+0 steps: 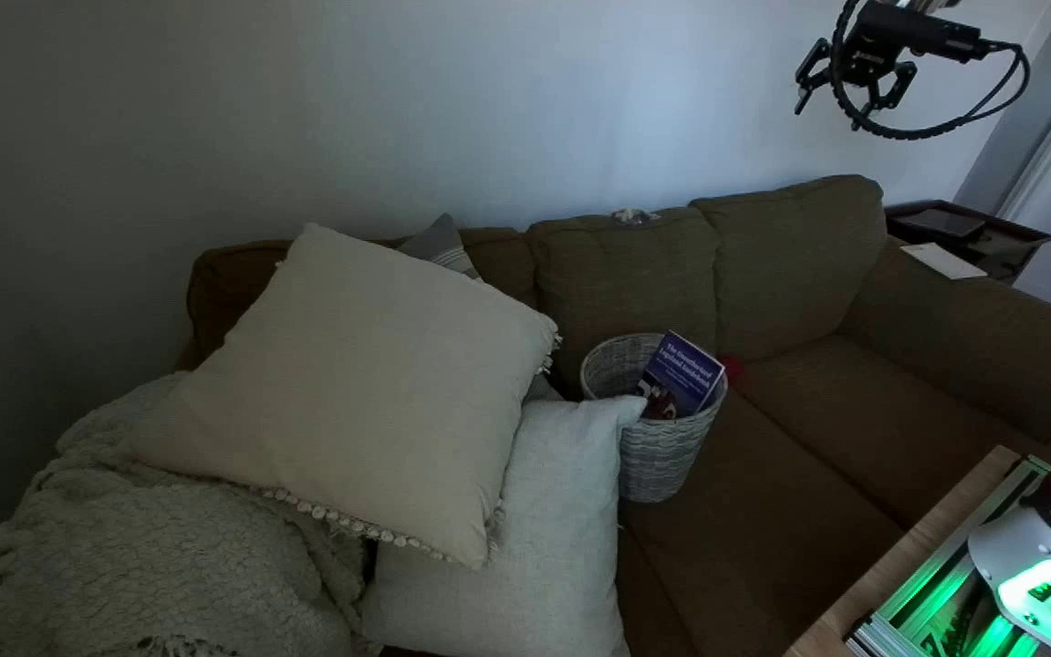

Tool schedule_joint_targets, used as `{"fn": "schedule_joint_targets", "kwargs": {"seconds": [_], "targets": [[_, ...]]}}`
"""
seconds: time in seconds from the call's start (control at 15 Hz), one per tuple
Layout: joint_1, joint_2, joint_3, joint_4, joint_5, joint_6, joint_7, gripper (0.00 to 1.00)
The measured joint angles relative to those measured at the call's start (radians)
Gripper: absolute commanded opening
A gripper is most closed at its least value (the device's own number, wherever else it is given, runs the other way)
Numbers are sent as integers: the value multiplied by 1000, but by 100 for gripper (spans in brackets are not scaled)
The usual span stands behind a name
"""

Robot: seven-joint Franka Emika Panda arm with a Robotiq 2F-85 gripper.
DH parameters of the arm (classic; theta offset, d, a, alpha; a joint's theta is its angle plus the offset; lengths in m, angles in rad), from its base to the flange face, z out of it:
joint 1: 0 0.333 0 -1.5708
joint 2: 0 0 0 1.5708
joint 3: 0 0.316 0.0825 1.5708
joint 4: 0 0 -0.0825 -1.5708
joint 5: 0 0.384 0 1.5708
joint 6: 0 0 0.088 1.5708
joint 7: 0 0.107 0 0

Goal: Pick up the sun glasses in a plastic and put them in the basket

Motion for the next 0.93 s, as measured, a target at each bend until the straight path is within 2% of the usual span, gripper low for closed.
{"fn": "schedule_joint_targets", "kwargs": {"seconds": [0.27, 0.6, 0.93], "targets": [[0, 127, -38, 114, -28, 65, -113, 100], [4, 421, -83, 390, -26, 105, -338, 100], [19, 680, -85, 667, -20, 87, -512, 100]]}}
